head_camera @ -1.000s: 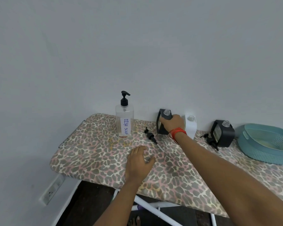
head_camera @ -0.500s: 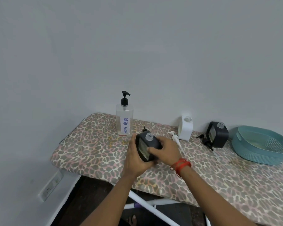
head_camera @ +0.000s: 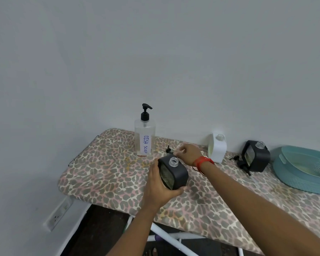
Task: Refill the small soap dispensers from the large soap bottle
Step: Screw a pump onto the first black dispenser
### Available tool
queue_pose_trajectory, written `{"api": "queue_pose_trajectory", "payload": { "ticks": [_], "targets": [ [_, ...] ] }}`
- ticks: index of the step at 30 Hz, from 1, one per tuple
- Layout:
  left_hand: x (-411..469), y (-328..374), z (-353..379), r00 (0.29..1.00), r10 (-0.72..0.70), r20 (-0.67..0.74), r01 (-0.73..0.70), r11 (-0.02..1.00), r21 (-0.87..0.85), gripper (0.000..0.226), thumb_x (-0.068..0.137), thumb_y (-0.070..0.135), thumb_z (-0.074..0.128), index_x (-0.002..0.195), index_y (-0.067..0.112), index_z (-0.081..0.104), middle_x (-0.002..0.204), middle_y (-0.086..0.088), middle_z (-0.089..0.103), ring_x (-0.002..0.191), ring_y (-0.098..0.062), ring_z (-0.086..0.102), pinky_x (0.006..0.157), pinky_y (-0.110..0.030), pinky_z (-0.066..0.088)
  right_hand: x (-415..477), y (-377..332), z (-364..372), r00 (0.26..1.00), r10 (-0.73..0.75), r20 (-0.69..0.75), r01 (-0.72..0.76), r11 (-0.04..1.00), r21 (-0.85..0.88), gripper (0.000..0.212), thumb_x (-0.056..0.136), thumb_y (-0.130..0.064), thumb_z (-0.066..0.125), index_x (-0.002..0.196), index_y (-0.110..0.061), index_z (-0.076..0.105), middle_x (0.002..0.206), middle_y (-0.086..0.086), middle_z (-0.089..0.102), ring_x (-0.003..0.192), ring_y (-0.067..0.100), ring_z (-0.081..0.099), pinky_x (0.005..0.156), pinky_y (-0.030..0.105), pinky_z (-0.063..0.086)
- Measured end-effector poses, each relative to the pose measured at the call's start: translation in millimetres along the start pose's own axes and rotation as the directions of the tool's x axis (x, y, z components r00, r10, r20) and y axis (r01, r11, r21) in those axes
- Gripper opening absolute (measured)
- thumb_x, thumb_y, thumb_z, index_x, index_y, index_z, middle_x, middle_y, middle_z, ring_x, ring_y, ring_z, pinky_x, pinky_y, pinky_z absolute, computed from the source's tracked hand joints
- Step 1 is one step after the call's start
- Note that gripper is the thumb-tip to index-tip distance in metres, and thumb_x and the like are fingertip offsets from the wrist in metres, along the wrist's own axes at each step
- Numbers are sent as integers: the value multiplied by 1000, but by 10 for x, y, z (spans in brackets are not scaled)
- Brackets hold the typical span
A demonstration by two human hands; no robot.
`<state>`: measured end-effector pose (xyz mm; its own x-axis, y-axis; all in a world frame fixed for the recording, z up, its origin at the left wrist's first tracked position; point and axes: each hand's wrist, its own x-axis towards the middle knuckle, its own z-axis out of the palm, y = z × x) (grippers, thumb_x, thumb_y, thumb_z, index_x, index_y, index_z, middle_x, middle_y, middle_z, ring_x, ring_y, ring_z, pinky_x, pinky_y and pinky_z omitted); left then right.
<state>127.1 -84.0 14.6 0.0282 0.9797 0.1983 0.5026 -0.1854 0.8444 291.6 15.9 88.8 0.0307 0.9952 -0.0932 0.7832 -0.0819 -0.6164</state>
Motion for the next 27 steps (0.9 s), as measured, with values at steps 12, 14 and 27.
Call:
{"api": "queue_pose_trajectory", "payload": {
  "ticks": [12,14,27],
  "targets": [
    [30,-8,23,997,69,-26,-68,997,21,138,53,77,77,163,21,14,158,3,33,147,-17,32,114,-31,36,289,-164,79,995,64,74,-45,972,-230,19,89,-23,67,85,-4,70,63,4,55,61,18,51,59,23,41],
    [30,-6,13,995,91,-27,-90,996,19,135,56,73,81,162,22,14,155,4,36,145,-17,35,114,-35,40,182,-172,-115,999,2,-50,-7,994,-110,19,83,-25,73,79,-6,73,66,6,65,66,19,58,54,23,43],
    [-5,25,-17,999,36,-22,-36,999,-6,124,56,60,91,155,20,30,147,4,44,138,-17,42,111,-44,44,-949,-329,-734,861,-173,-479,464,653,598,27,81,-18,83,106,-14,75,101,0,77,97,23,73,90,40,58]
  ]
}}
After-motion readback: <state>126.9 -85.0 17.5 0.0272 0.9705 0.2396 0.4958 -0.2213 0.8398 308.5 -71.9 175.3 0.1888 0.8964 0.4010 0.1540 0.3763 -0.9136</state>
